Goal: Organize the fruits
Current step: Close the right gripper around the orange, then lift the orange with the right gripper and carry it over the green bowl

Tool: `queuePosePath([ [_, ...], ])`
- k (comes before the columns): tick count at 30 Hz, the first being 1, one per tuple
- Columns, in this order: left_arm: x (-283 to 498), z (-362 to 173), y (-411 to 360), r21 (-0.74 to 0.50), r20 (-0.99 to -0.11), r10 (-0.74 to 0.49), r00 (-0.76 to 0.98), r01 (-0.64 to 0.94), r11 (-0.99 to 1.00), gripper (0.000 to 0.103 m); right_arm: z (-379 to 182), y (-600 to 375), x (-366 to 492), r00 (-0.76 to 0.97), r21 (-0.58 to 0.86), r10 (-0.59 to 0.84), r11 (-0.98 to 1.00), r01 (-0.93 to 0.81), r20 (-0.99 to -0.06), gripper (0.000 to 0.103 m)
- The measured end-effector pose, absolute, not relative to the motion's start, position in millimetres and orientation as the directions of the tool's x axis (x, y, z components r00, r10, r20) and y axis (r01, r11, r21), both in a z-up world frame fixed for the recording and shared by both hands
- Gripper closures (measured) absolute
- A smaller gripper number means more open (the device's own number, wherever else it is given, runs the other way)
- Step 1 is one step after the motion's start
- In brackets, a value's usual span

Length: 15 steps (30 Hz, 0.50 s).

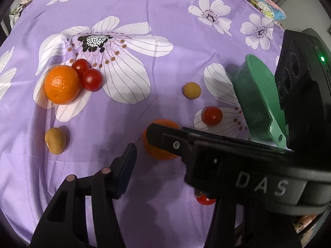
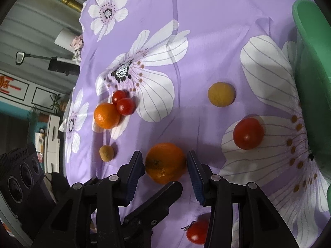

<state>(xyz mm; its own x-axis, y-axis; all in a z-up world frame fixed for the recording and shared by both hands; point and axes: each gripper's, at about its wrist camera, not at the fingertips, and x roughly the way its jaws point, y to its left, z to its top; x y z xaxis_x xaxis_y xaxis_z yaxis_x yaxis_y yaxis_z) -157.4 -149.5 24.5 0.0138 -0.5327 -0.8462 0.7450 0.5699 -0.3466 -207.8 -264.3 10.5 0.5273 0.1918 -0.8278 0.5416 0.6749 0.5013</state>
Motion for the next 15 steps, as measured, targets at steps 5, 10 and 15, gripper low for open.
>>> queuePosePath([
  [5,-153.5,17.4,-152.9,-0.358,-0.857,-0.516,-0.009,0.73,0.582,0.057,6.0,-260.8,-201.8,0.506,0.483,0.195,0.693,0.536,-0.84,0.056],
  [10,-156.0,16.8,-155.5,-0.353,-0.855,-0.519,-0.009,0.743,0.569,0.061,6.8,-256.4,-201.1,0.5,0.457,0.172,0.712,0.532,-0.849,0.056],
  [15,-155.8,16.5,-156.1,-0.344,-0.855,-0.519,-0.001,0.75,0.565,0.061,7.2,-256.7,-201.5,0.498,0.444,0.158,0.721,0.531,-0.853,0.057],
])
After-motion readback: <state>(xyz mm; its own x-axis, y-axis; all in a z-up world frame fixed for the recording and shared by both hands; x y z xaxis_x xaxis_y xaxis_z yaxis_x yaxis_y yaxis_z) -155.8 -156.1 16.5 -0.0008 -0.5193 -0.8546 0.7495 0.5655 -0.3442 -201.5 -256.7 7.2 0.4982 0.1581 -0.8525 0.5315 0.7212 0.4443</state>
